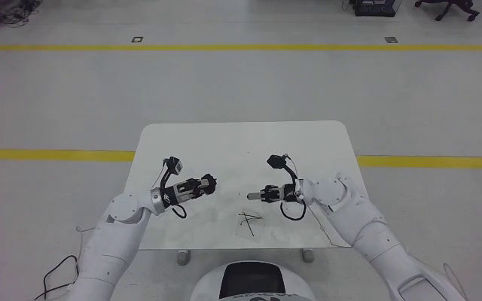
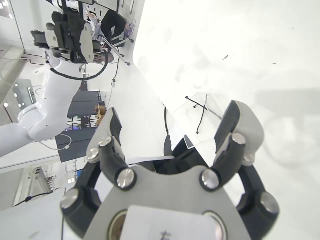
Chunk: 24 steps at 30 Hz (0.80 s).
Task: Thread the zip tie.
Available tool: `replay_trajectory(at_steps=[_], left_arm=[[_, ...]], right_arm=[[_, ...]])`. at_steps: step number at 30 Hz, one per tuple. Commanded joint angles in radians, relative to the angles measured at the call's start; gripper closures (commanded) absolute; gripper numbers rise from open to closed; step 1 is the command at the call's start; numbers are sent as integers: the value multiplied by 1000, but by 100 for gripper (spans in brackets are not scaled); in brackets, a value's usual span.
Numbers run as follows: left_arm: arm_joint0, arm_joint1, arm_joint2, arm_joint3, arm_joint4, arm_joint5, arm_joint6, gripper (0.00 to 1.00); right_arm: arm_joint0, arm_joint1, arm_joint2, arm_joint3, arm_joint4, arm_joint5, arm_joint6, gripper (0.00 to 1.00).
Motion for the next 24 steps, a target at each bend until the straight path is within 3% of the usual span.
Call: replay_trajectory(at_steps=[1, 11, 14, 24], left_arm=[[0, 0, 0, 0, 0, 0, 0, 100], [0, 0, 0, 0, 0, 0, 0, 100], [0, 0, 0, 0, 0, 0, 0, 100], [0, 0, 0, 0, 0, 0, 0, 100]], right_arm=[[2, 3, -13, -20, -90, -25, -2, 0], [24, 7, -96, -90, -382, -46, -2, 0], [32, 8, -149, -124, -457, -50, 21, 0], [31, 7, -166, -140, -479, -50, 11, 0]])
